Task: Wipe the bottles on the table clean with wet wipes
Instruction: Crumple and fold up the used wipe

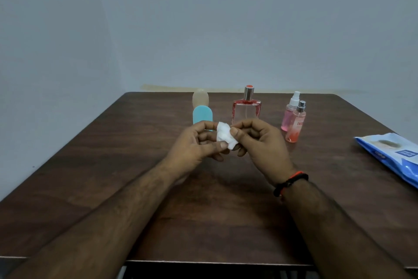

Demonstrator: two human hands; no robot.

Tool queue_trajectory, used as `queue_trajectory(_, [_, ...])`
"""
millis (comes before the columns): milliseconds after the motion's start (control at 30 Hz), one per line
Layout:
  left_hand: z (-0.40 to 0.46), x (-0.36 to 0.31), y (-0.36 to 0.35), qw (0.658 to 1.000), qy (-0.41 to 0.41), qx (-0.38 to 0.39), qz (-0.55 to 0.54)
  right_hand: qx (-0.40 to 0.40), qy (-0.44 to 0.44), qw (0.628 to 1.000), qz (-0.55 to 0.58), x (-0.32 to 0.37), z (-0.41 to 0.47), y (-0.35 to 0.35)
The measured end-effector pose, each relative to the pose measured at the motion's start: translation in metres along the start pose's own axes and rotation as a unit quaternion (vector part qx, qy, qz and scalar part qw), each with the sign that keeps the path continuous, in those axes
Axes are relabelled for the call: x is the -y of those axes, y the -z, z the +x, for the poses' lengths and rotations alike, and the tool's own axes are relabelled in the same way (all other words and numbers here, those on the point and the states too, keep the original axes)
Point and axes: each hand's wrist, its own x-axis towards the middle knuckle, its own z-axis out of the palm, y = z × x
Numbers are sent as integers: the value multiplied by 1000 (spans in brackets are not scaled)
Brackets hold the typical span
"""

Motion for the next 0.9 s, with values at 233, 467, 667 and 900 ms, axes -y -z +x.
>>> queue_trajectory(233, [1,5,5,996,42,-38,-66,-3,-23,999,-30,-6,0,5])
queue_trajectory(467, [1,6,-1,984,41,-57,-166,28,-47,996,69,-2,-2,0])
queue_trajectory(667, [-3,9,3,995,6,-10,-98,77,-111,984,120,0,-6,-3])
queue_trajectory(900, [-5,7,1,979,-118,-20,164,87,-114,986,81,-1,-4,0])
